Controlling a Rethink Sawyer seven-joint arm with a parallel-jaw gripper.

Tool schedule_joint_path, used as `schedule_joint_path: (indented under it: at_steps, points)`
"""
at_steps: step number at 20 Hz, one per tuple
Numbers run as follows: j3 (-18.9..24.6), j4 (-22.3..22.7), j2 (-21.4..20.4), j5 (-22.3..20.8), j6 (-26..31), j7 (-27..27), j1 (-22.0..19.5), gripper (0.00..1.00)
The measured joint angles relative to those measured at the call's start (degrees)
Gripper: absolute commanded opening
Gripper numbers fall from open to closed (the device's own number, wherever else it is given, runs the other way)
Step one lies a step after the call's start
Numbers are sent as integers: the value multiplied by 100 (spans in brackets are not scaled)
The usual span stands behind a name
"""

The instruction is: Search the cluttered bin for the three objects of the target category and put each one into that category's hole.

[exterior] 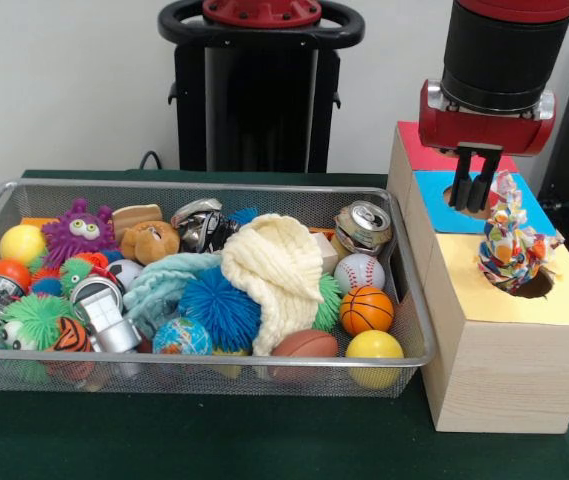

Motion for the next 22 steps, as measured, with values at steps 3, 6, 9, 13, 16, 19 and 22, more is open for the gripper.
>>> schedule_joint_path:
  at_steps: [3,6,9,13,16,19,22]
  points:
    - [4,23,0,24,0,0,0,0]
    - [12,48,0,75,0,0,-4,0]
    - [34,90,1,184,0,0,-18,0]
    - [88,139,1,384,0,0,-51,0]
    - [130,143,1,486,0,0,-68,0]
    - [186,143,1,570,0,0,-74,0]
    - [208,143,1,584,-7,0,-74,0]
